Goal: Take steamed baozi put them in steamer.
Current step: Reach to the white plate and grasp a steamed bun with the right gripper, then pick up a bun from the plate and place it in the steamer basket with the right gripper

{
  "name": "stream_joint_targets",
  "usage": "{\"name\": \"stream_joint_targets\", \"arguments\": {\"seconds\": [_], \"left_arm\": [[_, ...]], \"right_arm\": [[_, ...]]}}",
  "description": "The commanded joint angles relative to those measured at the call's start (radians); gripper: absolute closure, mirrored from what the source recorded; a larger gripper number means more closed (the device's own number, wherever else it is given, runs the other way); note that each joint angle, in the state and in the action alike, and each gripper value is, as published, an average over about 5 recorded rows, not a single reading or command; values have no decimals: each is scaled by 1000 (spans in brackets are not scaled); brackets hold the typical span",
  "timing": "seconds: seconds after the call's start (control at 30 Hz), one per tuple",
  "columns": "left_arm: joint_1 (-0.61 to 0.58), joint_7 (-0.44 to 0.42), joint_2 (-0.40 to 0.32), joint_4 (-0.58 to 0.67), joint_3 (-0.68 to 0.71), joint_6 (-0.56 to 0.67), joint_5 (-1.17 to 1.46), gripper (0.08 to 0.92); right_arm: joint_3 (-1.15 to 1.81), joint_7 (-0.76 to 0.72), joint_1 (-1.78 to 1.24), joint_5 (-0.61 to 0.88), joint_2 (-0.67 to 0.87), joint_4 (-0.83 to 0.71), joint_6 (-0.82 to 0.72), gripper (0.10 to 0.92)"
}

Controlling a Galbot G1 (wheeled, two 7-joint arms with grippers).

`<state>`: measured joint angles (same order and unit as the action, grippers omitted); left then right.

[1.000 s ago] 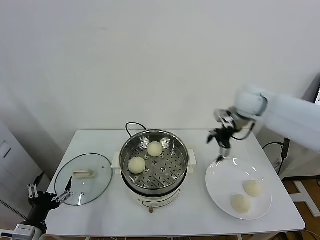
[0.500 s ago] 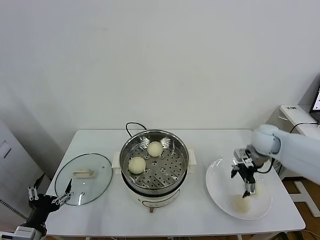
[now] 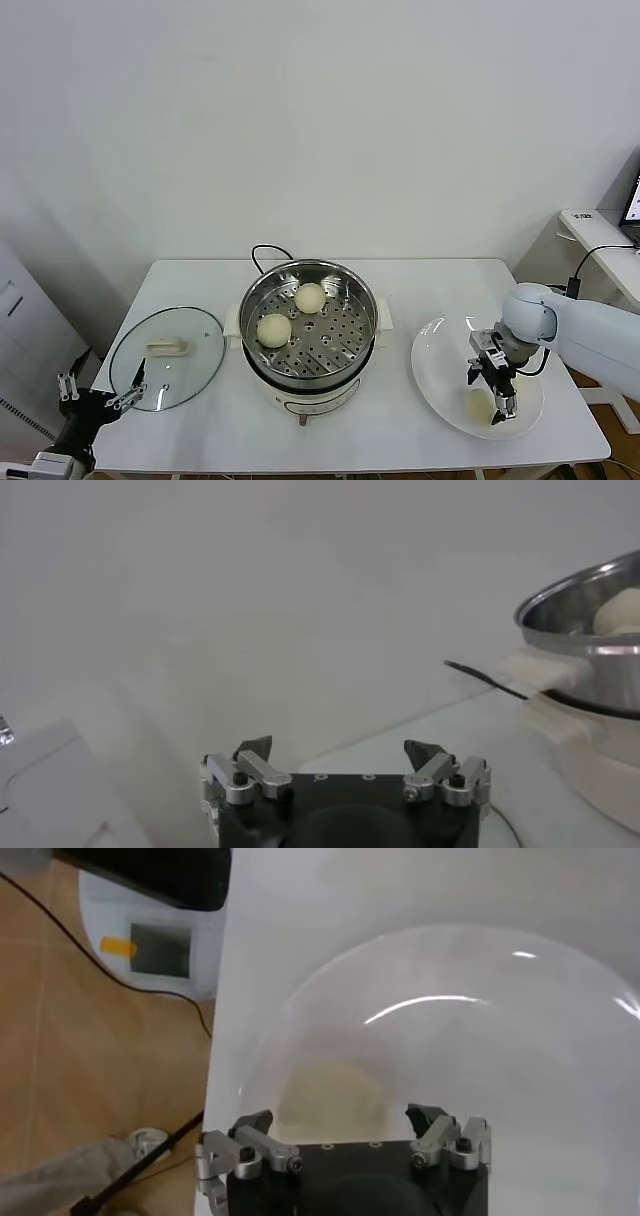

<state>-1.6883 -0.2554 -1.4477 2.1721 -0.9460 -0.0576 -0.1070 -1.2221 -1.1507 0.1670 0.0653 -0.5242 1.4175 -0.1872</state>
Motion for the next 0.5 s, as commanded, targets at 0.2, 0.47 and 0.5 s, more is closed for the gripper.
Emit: {"name": "stream_joint_targets", "arguments": {"seconds": [0.2, 0.47, 0.5], "left_arm": [[-3, 0, -7, 3, 0, 3, -1, 177], [4, 0, -13, 8, -17, 1, 5, 177], [5, 0, -16, 9, -17, 1, 4, 177]], "right_arm": [[8, 22, -23, -50, 3, 3, 10, 440], [-57, -6, 219, 31, -26, -18, 34, 622], [-64, -13, 265, 55, -46, -36, 38, 628]]}}
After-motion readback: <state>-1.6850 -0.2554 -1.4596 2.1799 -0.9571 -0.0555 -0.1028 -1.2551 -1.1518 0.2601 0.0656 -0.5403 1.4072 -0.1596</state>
